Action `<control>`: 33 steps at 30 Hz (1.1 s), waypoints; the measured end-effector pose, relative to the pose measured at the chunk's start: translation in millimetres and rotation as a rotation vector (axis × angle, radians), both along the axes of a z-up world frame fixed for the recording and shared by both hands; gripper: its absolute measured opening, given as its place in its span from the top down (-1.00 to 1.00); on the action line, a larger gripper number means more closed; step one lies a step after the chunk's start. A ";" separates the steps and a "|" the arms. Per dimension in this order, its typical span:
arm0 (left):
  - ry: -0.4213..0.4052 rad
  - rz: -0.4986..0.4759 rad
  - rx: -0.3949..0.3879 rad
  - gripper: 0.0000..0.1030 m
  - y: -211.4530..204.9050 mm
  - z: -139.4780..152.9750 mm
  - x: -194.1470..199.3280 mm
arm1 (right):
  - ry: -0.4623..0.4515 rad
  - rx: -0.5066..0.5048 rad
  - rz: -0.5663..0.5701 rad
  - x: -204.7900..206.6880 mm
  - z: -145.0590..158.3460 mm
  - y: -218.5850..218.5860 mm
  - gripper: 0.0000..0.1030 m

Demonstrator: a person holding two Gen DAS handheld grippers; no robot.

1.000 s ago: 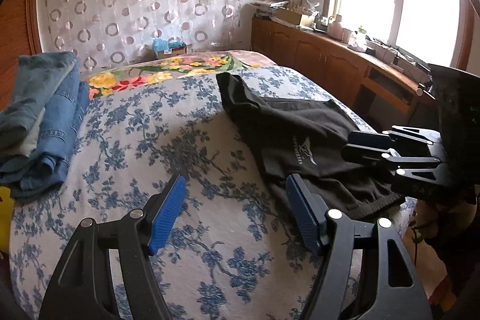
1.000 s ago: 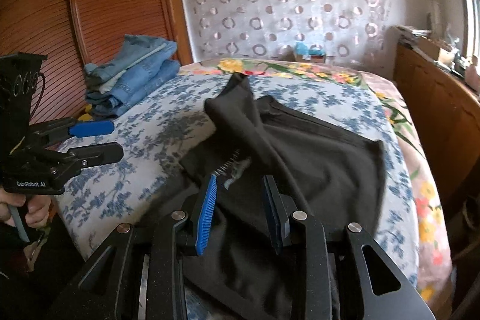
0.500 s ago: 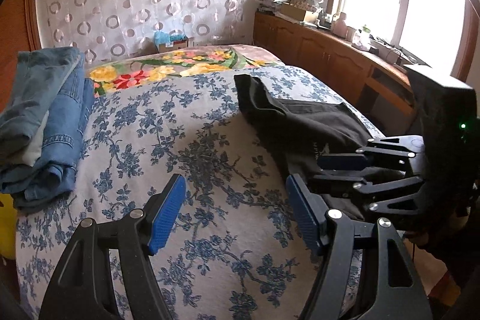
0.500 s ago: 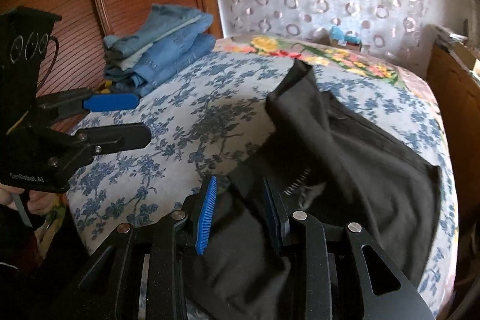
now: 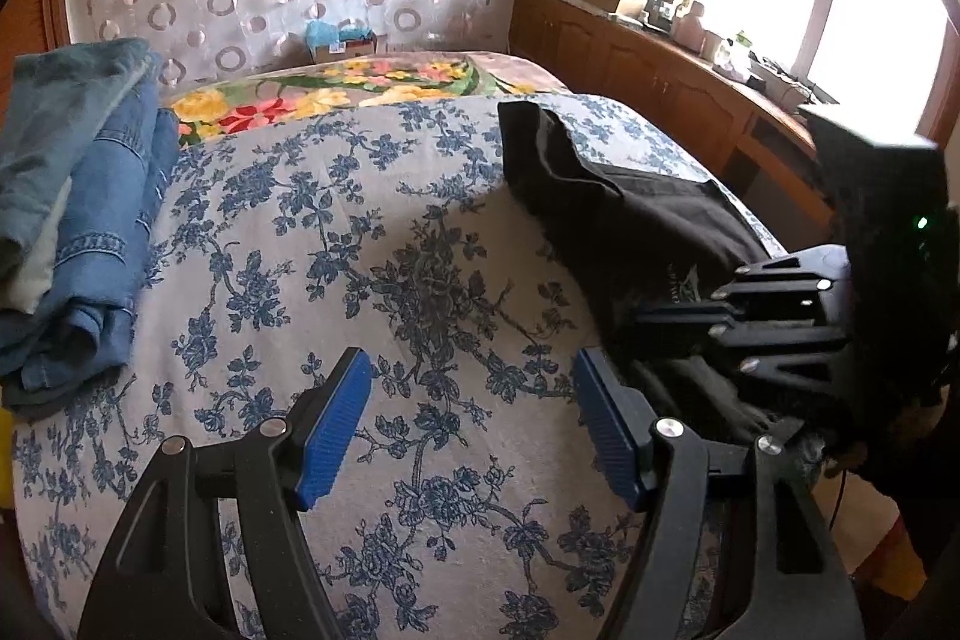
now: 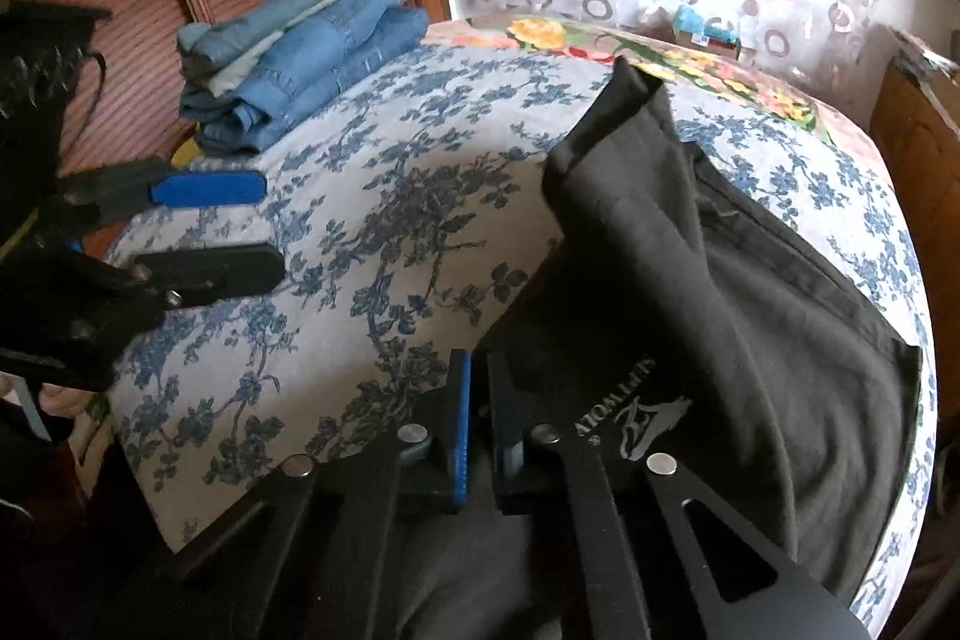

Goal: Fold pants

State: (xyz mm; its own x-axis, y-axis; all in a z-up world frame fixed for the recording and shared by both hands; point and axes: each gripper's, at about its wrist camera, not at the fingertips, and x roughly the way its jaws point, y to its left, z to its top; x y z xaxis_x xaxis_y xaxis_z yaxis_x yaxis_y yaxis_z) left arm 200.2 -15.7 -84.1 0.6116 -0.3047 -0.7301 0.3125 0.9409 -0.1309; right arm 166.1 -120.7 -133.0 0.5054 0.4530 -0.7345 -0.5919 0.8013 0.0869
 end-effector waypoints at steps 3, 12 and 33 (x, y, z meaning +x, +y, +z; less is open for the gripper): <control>0.006 0.002 -0.003 -0.37 -0.9 -0.2 4.6 | -0.011 0.035 -0.015 1.8 6.9 -9.2 0.95; 0.021 -0.019 -0.011 -0.37 -18.1 -4.9 19.9 | -0.067 0.094 -0.116 8.4 28.0 -62.6 0.96; 0.058 -0.101 0.029 -0.37 -79.0 -14.4 56.3 | -0.128 0.102 -0.326 28.7 43.9 -151.3 0.96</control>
State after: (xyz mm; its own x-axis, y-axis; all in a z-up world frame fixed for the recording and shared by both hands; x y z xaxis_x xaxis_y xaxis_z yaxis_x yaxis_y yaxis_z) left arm 256.5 -94.8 -98.5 0.5353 -0.3413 -0.7726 0.3990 0.9084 -0.1248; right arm 194.8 -272.0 -89.2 0.7200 0.3204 -0.6156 -0.3177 0.9408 0.1180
